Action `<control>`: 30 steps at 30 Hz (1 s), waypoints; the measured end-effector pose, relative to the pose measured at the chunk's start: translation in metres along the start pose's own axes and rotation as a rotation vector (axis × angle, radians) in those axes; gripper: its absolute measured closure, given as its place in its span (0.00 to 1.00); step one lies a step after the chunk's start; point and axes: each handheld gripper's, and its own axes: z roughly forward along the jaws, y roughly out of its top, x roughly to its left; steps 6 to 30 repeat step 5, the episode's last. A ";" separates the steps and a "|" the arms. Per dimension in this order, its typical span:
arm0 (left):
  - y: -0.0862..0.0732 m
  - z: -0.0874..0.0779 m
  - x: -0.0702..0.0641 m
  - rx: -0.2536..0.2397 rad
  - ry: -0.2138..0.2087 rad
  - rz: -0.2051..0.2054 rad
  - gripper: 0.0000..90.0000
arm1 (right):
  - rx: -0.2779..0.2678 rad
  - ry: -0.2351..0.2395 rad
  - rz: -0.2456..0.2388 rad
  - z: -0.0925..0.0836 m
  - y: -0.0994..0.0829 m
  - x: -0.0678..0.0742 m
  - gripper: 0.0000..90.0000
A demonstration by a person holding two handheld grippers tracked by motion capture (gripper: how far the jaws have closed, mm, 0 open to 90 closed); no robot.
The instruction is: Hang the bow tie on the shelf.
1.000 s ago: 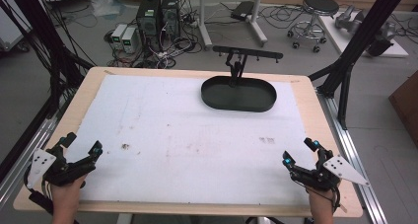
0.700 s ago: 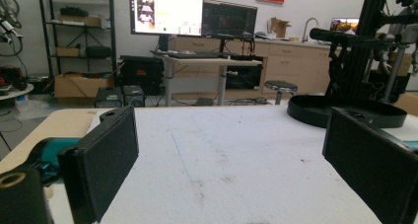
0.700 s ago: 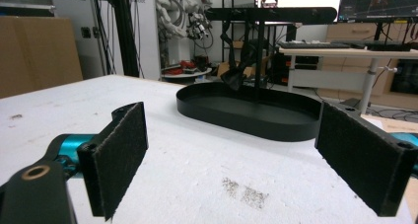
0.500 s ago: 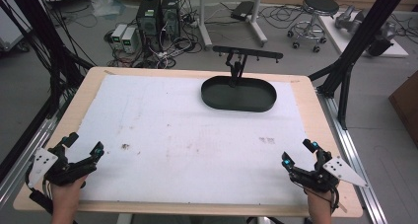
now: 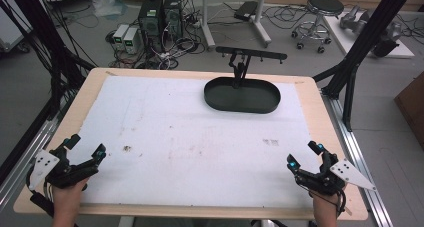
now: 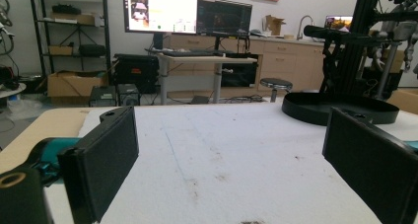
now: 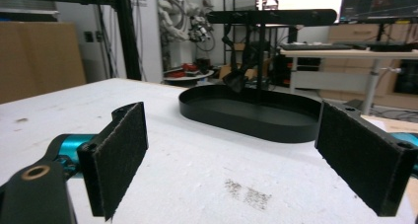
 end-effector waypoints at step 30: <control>0.001 0.000 0.001 0.000 0.000 -0.002 0.08 | 0.002 0.010 -0.012 0.000 0.001 0.001 0.13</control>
